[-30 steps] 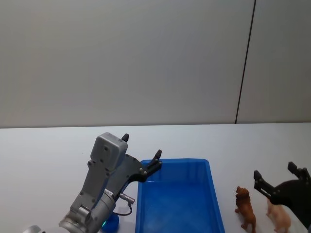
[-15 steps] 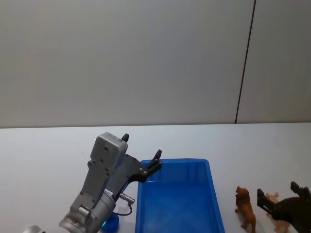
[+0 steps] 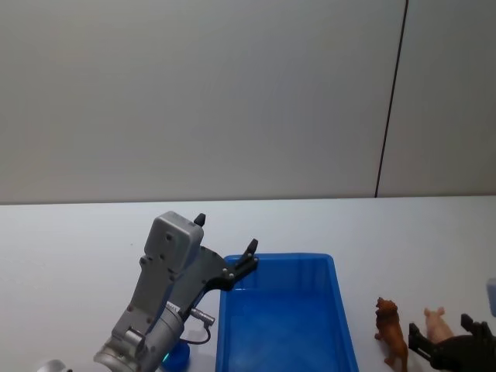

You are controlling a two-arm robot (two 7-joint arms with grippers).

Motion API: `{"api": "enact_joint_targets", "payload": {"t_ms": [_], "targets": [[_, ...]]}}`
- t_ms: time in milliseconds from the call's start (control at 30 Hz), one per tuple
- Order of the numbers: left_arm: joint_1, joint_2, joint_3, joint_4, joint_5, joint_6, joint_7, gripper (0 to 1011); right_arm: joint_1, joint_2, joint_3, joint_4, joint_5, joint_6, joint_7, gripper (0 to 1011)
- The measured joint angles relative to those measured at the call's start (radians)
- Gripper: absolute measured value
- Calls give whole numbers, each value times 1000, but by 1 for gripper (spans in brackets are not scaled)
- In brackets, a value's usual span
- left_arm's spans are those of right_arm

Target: Pick up the two dolls from the table and place them into the box.

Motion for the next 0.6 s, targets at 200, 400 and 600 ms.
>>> {"api": "enact_joint_targets", "payload": {"t_ms": [200,400,600], "targets": [[0,0,0,0,0,0,0,1001,9,-10,-1,29,2,17,-1,910],[0,0,0,0,0,0,0,1001,15,-18,-1,47,8,31,-3,781],[0,0,0,0,0,0,0,1001,19,-24,-1,58,11,38,-4,560]]}}
